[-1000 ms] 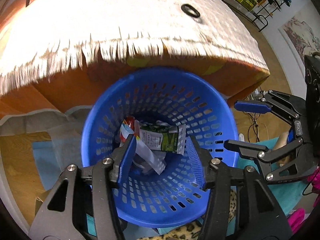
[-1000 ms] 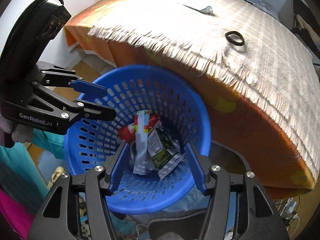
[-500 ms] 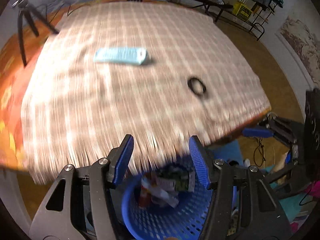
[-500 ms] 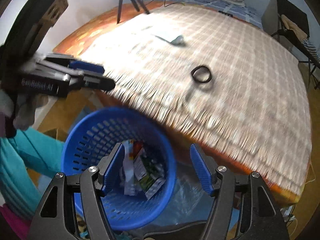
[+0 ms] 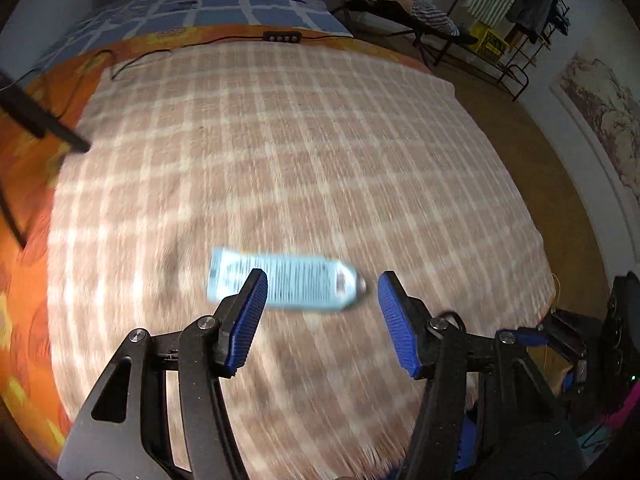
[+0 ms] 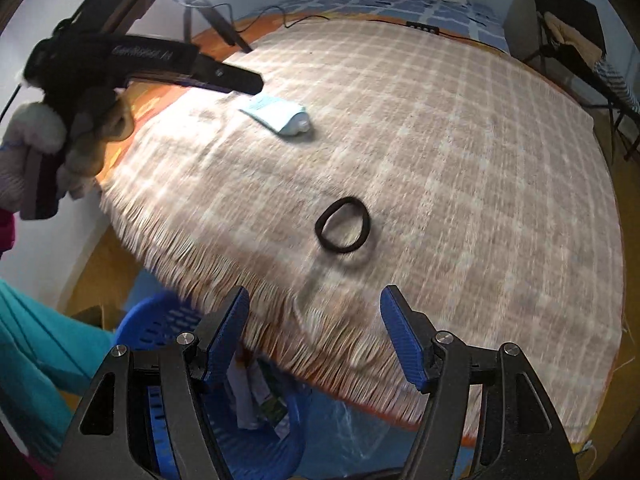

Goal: Collect trash
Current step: 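Move both tools back to the light-blue tube and black hair tie, then grasp the light-blue tube with the left tool while the right tool grasps the hair tie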

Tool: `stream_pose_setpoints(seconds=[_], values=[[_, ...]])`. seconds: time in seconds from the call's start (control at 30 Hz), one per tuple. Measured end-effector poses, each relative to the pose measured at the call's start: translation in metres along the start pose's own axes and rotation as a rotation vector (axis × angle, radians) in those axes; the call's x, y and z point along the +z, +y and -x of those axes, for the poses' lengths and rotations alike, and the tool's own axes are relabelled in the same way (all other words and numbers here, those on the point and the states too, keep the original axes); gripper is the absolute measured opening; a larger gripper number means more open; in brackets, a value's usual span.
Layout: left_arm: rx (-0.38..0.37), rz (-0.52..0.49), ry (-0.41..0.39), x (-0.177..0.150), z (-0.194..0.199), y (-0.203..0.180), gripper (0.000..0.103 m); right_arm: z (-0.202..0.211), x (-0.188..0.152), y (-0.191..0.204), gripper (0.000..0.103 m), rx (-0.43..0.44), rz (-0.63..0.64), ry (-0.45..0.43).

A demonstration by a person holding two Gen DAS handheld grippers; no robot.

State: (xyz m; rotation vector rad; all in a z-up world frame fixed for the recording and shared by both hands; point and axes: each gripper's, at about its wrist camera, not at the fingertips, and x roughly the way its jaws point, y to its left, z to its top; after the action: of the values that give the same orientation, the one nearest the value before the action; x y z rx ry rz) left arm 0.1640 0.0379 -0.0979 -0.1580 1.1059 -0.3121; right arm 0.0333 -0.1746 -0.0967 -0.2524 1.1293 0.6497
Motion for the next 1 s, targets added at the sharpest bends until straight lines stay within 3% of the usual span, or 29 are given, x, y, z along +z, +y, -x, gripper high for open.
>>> stream_pose_setpoints(seconds=[0.27,0.4,0.7,0.83,1.0], values=[[-0.023,0.053,0.058,0.029,-0.044,0.026,0.059,-0.009,0.011,-0.009,0.067,0.013,-0.012,0.011],[-0.071,0.096,0.068,0.031,-0.051,0.04,0.059,-0.013,0.014,-0.01,0.067,0.018,-0.008,0.015],[-0.126,0.095,0.124,-0.006,-0.031,0.045,0.059,-0.02,0.013,-0.015,0.067,0.034,-0.016,0.029],[-0.09,-0.003,0.149,-0.028,-0.025,0.018,0.059,-0.021,0.013,-0.018,0.067,0.036,-0.025,0.026],[0.06,-0.144,0.141,-0.036,-0.027,-0.013,0.059,-0.026,0.015,-0.02,0.067,0.028,-0.033,0.032]])
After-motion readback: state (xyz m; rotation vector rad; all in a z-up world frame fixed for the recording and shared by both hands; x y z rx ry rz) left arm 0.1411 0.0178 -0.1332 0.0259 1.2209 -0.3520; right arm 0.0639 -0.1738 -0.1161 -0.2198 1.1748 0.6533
